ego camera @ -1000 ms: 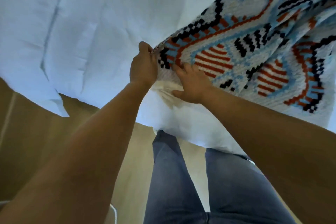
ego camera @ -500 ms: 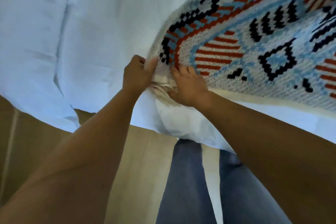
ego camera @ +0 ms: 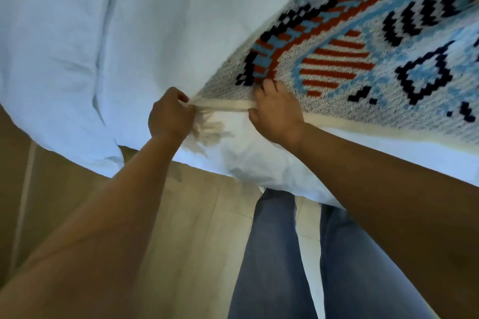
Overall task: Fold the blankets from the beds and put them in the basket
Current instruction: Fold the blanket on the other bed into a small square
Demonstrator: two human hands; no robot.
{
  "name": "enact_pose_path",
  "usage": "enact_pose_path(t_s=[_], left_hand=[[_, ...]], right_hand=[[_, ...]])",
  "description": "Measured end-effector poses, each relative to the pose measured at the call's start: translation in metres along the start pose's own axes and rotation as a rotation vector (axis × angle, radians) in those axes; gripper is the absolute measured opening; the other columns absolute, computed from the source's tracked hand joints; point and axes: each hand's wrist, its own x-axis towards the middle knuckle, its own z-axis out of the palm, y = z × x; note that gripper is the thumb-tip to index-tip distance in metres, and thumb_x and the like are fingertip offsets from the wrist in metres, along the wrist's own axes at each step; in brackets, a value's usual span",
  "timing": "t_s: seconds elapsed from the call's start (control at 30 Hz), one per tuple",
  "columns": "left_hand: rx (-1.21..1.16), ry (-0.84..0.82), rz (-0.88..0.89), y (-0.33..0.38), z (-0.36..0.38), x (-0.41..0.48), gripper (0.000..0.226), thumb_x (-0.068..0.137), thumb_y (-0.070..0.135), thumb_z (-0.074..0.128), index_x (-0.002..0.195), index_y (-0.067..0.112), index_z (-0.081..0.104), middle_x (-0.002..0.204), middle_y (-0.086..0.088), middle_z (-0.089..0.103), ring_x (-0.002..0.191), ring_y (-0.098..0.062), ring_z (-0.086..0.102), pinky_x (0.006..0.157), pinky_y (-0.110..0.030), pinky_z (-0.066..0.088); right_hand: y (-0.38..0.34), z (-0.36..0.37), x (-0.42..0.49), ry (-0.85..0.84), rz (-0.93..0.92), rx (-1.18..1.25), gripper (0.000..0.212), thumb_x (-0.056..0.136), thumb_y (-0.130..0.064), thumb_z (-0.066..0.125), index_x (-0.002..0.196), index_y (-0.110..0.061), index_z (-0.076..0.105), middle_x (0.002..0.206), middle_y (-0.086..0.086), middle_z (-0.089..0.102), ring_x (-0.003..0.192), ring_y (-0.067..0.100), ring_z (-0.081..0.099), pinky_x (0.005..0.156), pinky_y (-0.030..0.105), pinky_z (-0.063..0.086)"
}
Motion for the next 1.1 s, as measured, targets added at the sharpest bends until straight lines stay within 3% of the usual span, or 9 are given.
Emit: enact_pose_path(t_s=[0.13,0.27,0.37,0.5,0.67,0.77,0.9,1.0,1.1], left_hand=[[0.552,0.053,0.250,-0.005,0.004,-0.006,0.047,0.088,0.015,0.045,0.134,0.011,0.035,0.124,-0.021,0.049,0.110,-0.040,0.048,0.086,-0.046,0.038],[0.432,0.075,0.484,0.050,0.034,-0.047,0.085,0.076,0.010,0.055,0.148,0.014,0.010,0.151,-0.017,0.021,0.138,-0.035,0.020,0.109,-0.052,0.014],[0.481,-0.076,0.748,0.108,0.071,-0.088,0.078,0.083,0.022,0.052,0.148,0.015,0.010,0.154,-0.013,0.016,0.142,-0.030,0.011,0.112,-0.050,0.005],[0.554,-0.231,0.909,0.188,0.122,-0.139,0.073,0.087,0.022,0.049,0.148,0.018,0.010,0.156,-0.007,0.012,0.143,-0.026,0.005,0.114,-0.046,0.000],[0.621,-0.292,1.028,0.275,0.178,-0.197,0.065,0.093,0.026,0.046,0.147,0.014,0.012,0.155,-0.009,0.014,0.142,-0.026,0.012,0.114,-0.047,0.011],[0.635,-0.274,1.050,0.315,0.209,-0.223,0.063,0.091,0.027,0.050,0.145,0.017,0.018,0.152,-0.011,0.019,0.139,-0.030,0.019,0.110,-0.047,0.022],[0.700,-0.187,1.138,0.352,0.241,-0.249,0.055,0.086,0.017,0.057,0.135,0.016,0.032,0.143,-0.010,0.030,0.129,-0.030,0.033,0.099,-0.049,0.035],[0.736,-0.155,1.122,0.372,0.257,-0.262,0.040,0.088,0.012,0.052,0.126,0.011,0.041,0.128,-0.010,0.044,0.113,-0.029,0.046,0.085,-0.043,0.044],[0.721,-0.177,1.060,0.382,0.260,-0.269,0.035,0.089,0.007,0.051,0.123,0.006,0.044,0.118,-0.012,0.052,0.105,-0.029,0.053,0.075,-0.038,0.049]], right_hand=[[-0.005,0.005,-0.009,-0.010,0.019,0.017,0.053,0.090,-0.032,0.045,0.136,-0.007,0.033,0.133,0.011,0.039,0.120,0.029,0.035,0.094,0.039,0.035],[0.014,-0.004,-0.032,-0.012,-0.009,0.147,0.049,0.088,-0.025,0.048,0.133,-0.009,0.037,0.136,0.011,0.039,0.122,0.029,0.036,0.097,0.038,0.032],[0.061,-0.017,-0.063,0.094,0.071,0.220,0.039,0.091,-0.027,0.044,0.126,-0.010,0.046,0.128,0.011,0.047,0.115,0.028,0.042,0.094,0.038,0.035],[0.162,-0.030,-0.120,0.131,0.308,0.219,0.036,0.095,-0.026,0.039,0.122,-0.005,0.050,0.126,0.016,0.047,0.115,0.030,0.042,0.093,0.038,0.036],[0.289,-0.039,-0.201,0.134,0.586,0.143,0.043,0.093,-0.026,0.045,0.129,-0.004,0.041,0.134,0.021,0.039,0.121,0.037,0.037,0.096,0.045,0.036],[0.355,-0.037,-0.249,0.257,0.854,0.125,0.048,0.090,-0.028,0.049,0.132,-0.008,0.037,0.137,0.021,0.036,0.126,0.038,0.032,0.100,0.049,0.031],[0.418,-0.032,-0.285,0.279,1.175,0.280,0.056,0.089,-0.042,0.049,0.130,-0.007,0.035,0.132,0.021,0.038,0.125,0.037,0.034,0.100,0.050,0.029],[0.436,-0.031,-0.291,0.283,1.146,0.406,0.057,0.087,-0.043,0.055,0.124,-0.004,0.036,0.125,0.021,0.048,0.117,0.038,0.045,0.092,0.048,0.039],[0.440,-0.033,-0.288,0.295,1.066,0.479,0.035,0.091,-0.028,0.049,0.115,-0.004,0.041,0.116,0.020,0.058,0.106,0.039,0.056,0.081,0.041,0.043]])
